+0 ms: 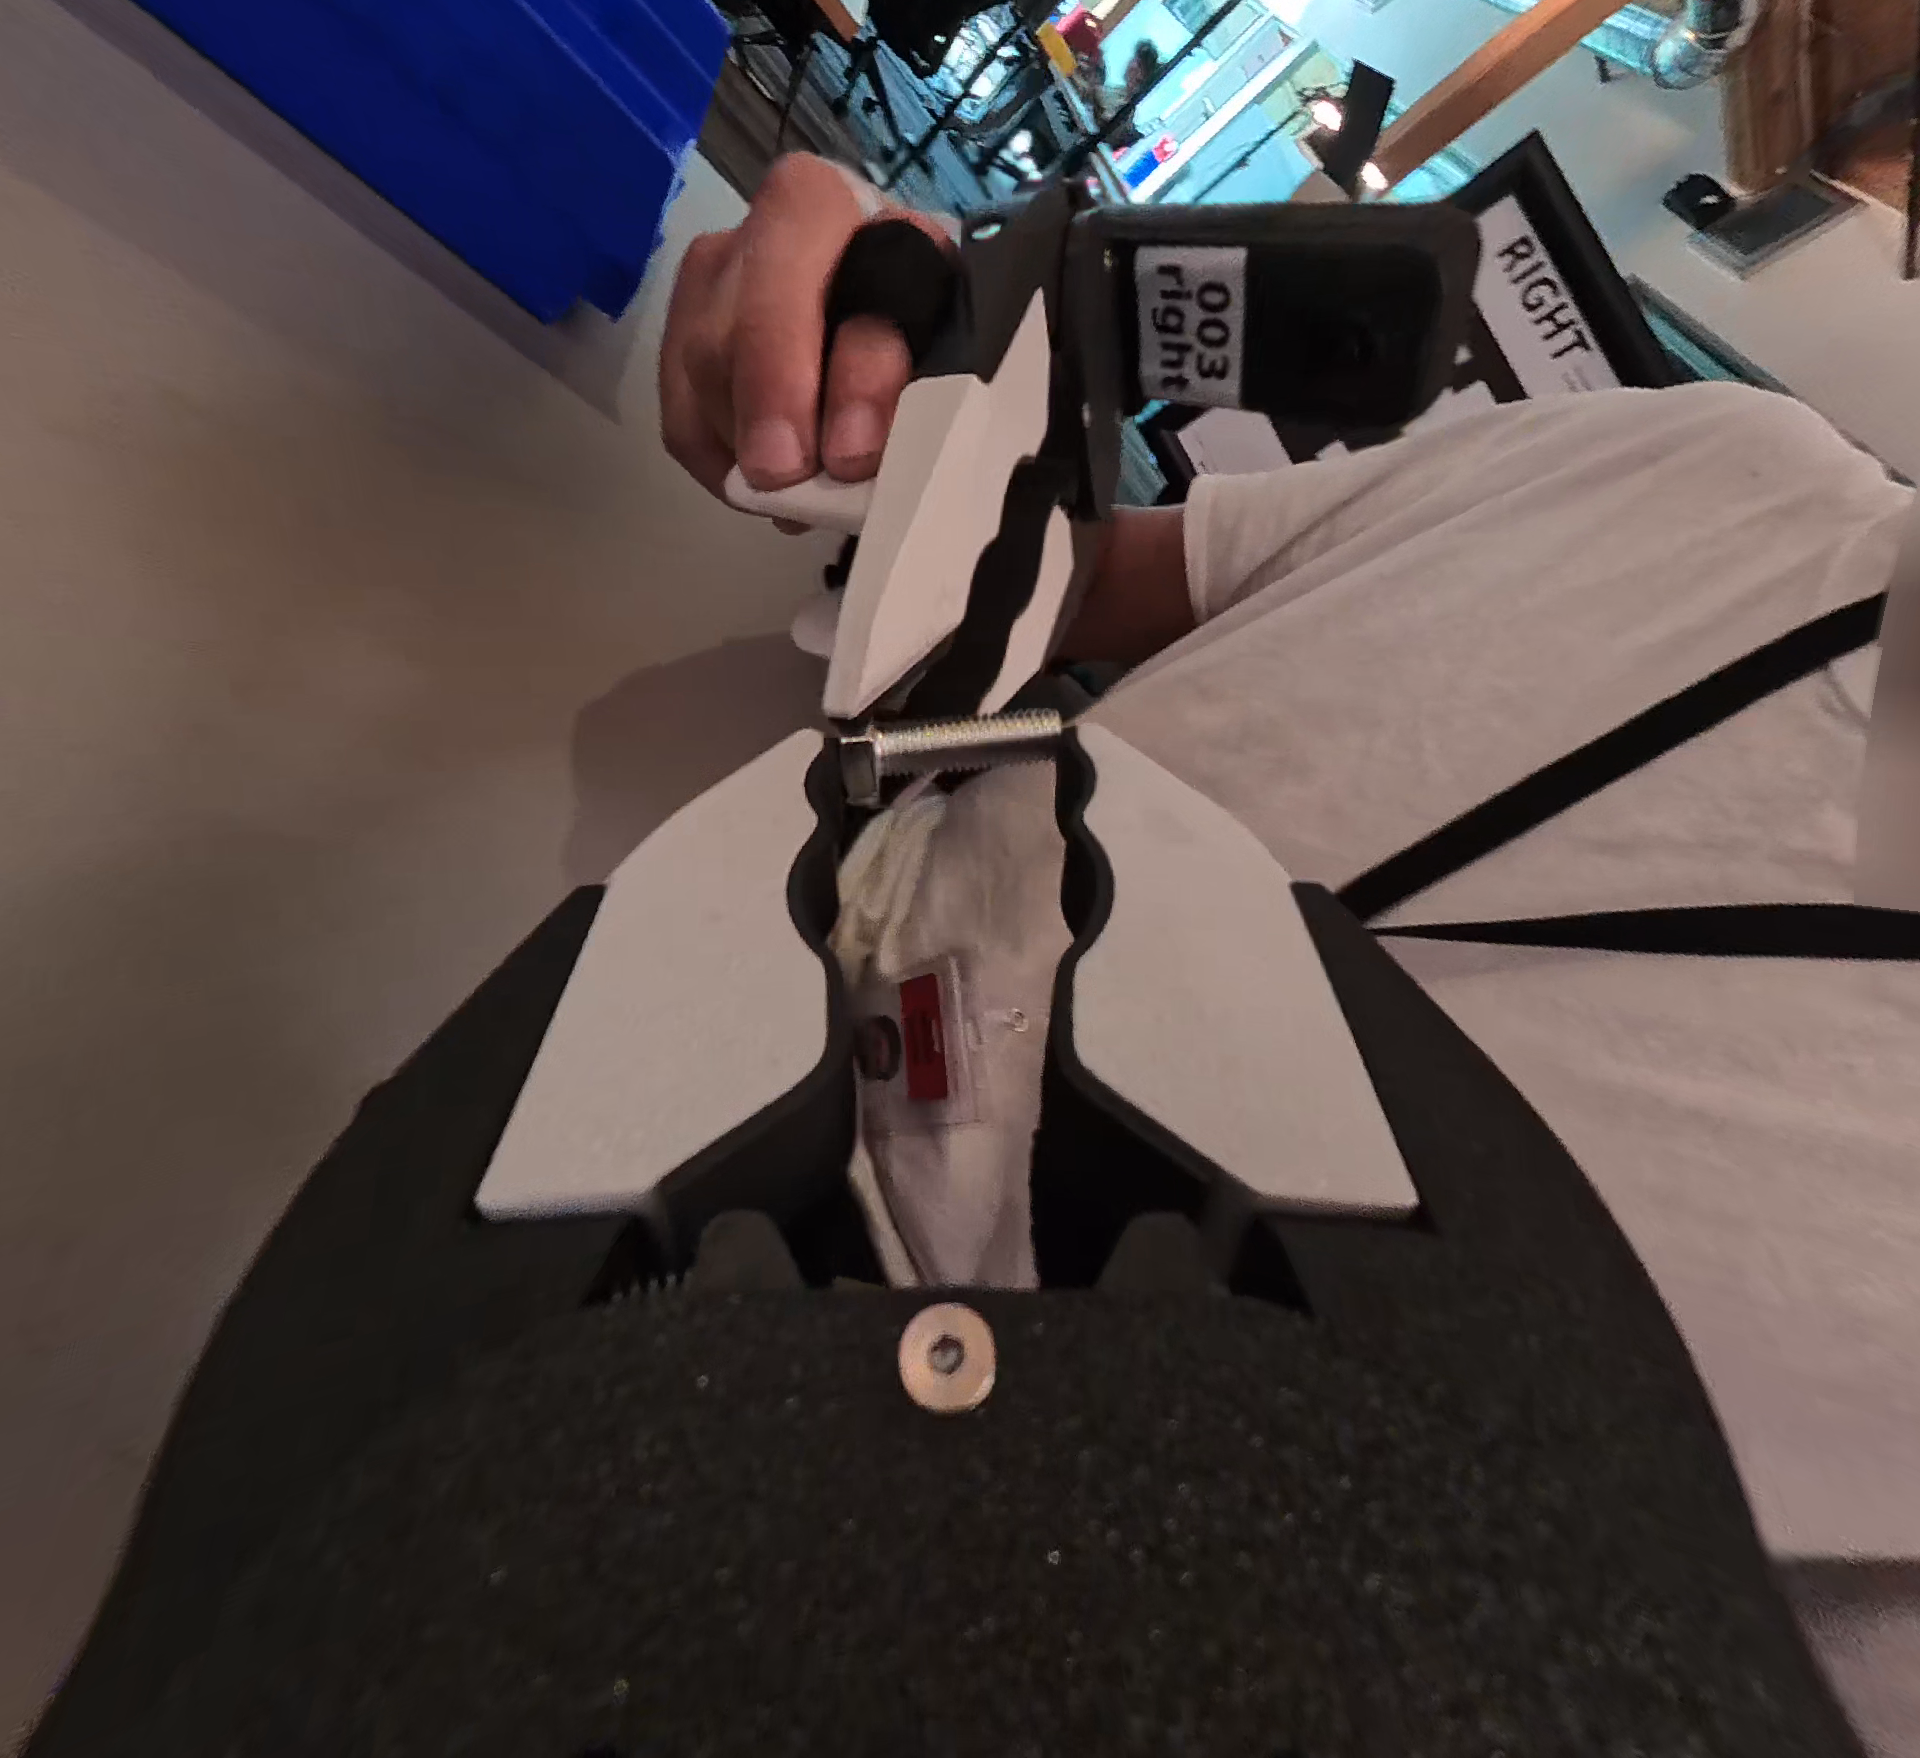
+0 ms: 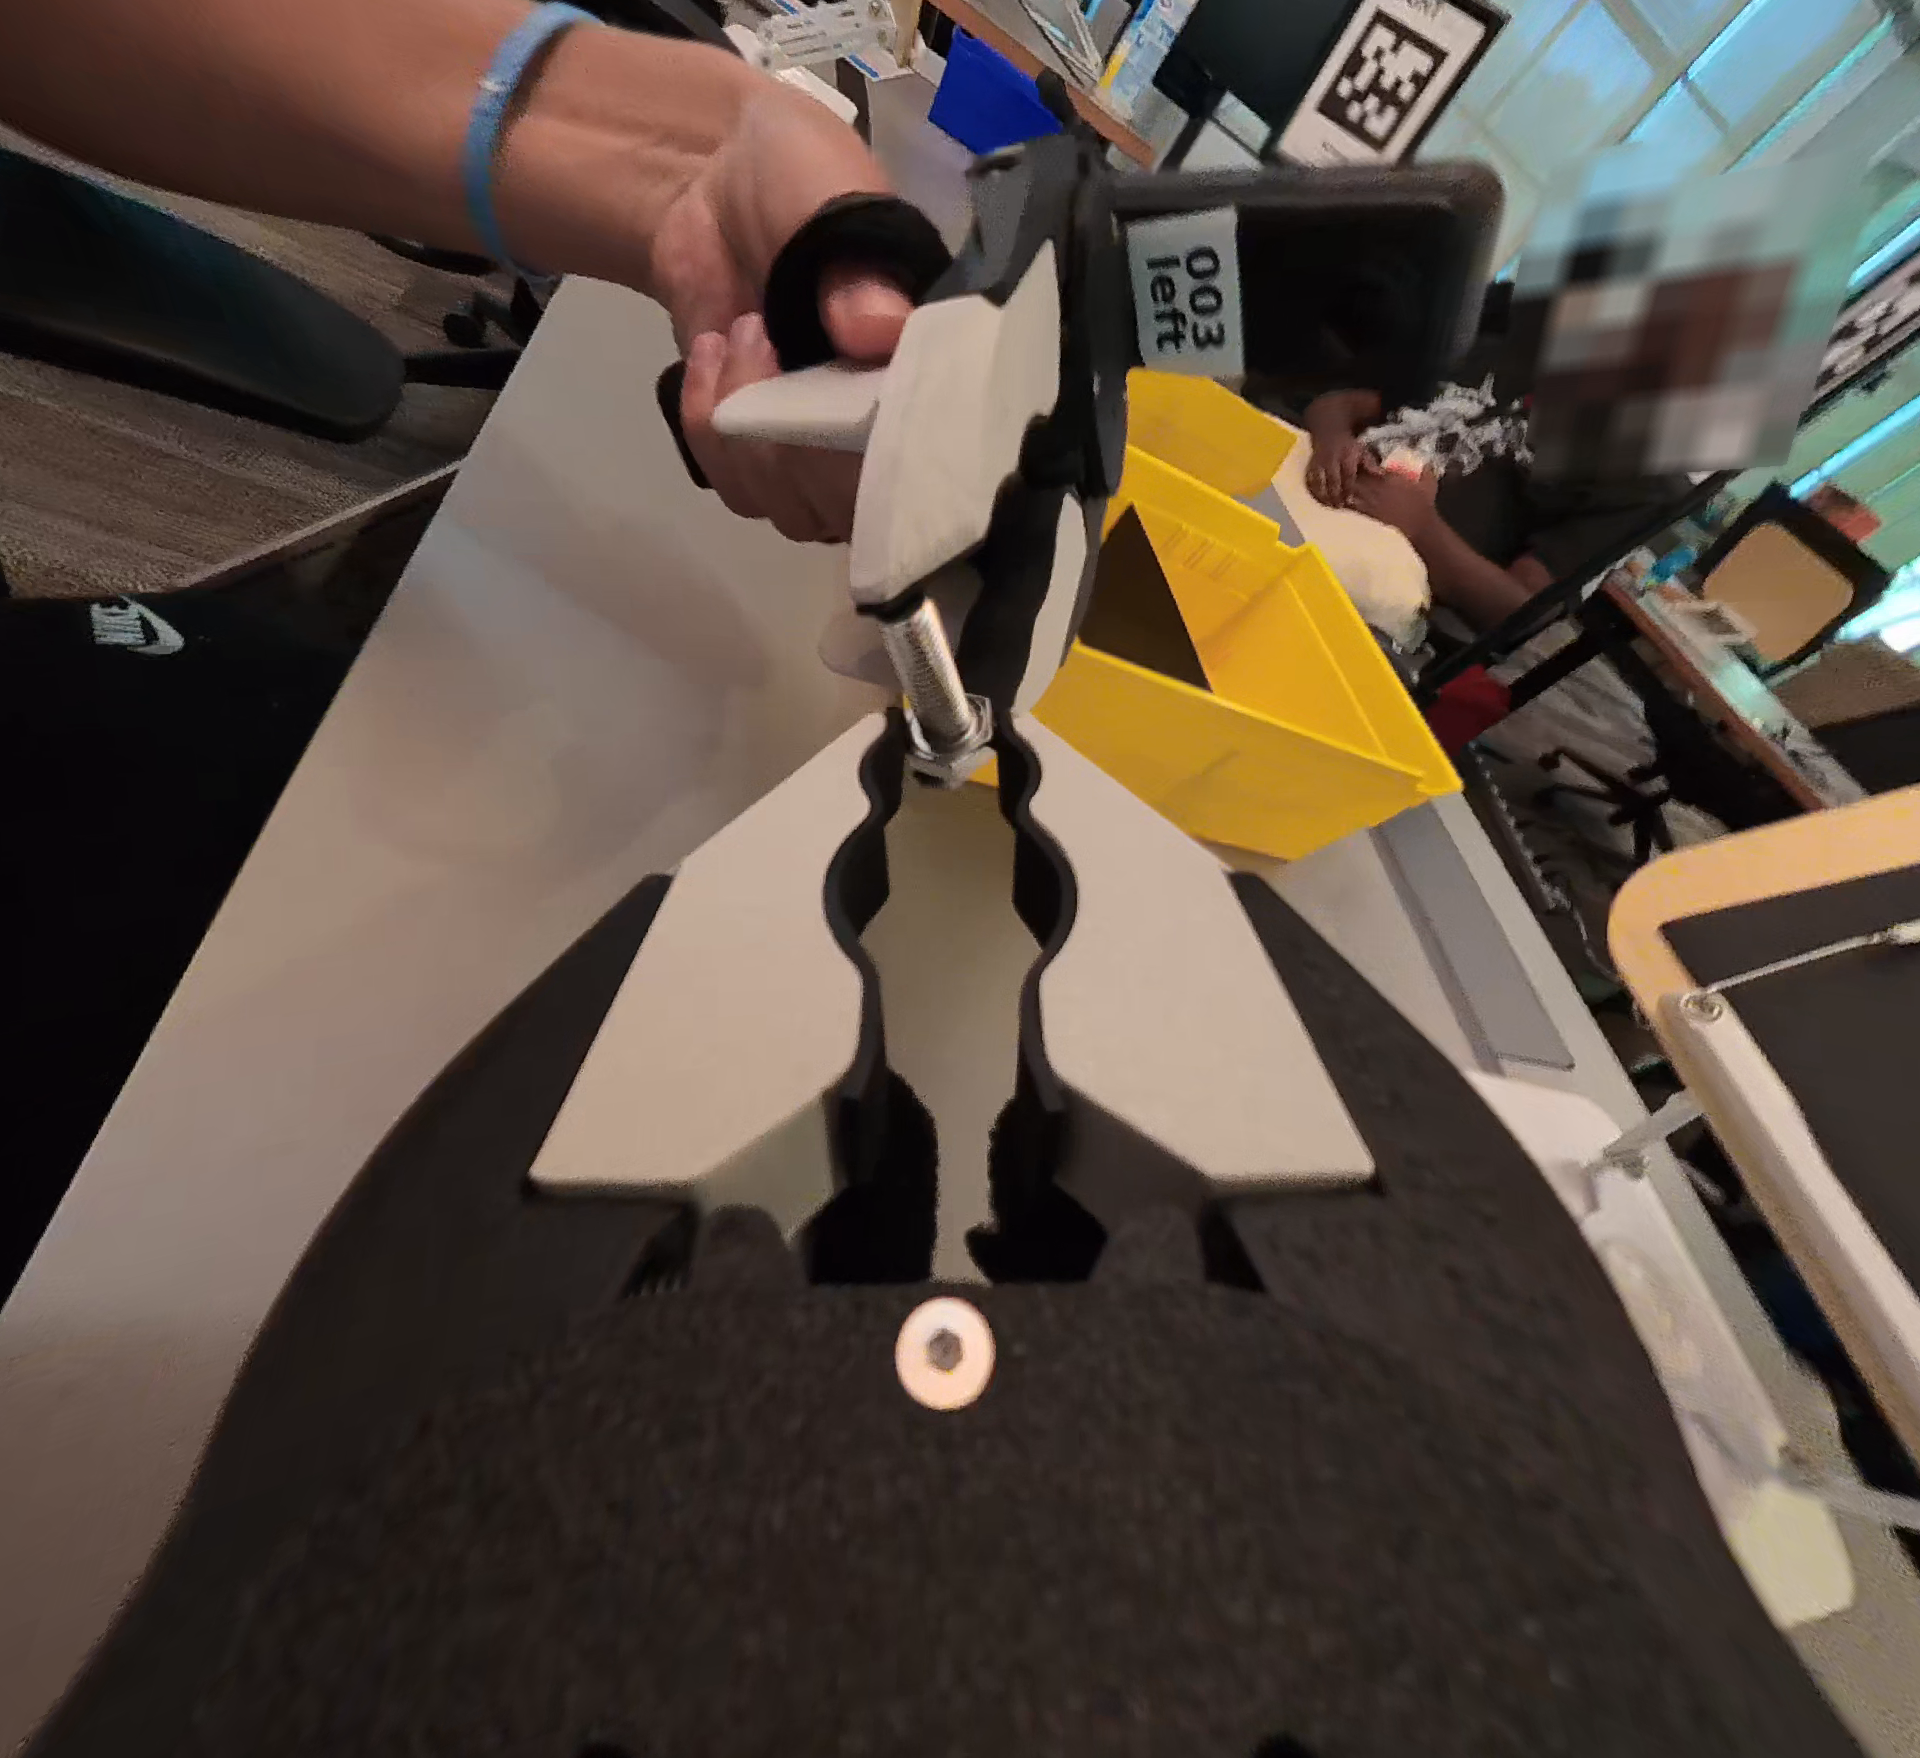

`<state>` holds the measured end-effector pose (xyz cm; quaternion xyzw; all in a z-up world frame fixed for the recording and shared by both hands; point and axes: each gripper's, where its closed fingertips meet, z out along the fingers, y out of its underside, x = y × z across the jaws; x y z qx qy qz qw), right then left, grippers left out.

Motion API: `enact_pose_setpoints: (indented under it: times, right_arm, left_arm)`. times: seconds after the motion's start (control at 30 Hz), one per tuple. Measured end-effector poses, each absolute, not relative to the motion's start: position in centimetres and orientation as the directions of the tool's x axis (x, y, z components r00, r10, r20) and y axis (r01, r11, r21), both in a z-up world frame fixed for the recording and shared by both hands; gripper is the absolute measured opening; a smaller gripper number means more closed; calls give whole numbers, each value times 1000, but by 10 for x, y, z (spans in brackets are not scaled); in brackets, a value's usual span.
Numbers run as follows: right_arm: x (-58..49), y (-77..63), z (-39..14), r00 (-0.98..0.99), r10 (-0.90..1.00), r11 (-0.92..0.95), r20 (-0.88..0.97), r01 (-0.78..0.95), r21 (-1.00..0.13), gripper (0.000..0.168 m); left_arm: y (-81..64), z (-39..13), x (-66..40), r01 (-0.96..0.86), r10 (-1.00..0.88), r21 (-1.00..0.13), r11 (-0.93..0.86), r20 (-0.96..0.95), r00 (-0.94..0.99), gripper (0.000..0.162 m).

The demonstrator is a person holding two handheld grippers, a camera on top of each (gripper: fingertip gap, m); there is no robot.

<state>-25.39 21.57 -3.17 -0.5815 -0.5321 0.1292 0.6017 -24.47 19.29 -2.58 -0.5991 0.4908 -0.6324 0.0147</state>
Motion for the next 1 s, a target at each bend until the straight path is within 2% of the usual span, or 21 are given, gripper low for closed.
enact_pose_setpoints:
  times: [0.17, 0.33, 0.57, 0.67, 0.8, 1.0]
  right_arm:
    - [-248, 226, -44, 462, 701, 283, 544, 520, -806, 17]
    - [-249, 222, -49, 428, 671, 313, 605, 577, -754, 16]
    - [-249, 222, -53, 440, 709, 278, 551, 544, -792, 10]
    - [-249, 219, -54, 460, 771, 220, 440, 457, -862, 9]
    - [-246, 216, -69, 483, 836, 76, 259, 366, -927, 9]
    - [-216, 237, -77, 589, 807, -190, -46, 186, -964, 9]
  left_arm:
    - [207, -45, -235, -556, -693, -633, -539, 708, -135, 39]
    - [213, -58, -236, -576, -772, -648, -498, 634, -45, 38]
    - [213, -59, -234, -532, -750, -647, -546, 661, -35, 39]
    - [213, -58, -233, -484, -768, -693, -535, 638, -65, 40]
    - [213, -64, -235, -443, -855, -787, -430, 512, -80, 39]
    - [216, -63, -240, -201, -906, -892, -405, 421, -38, 48]
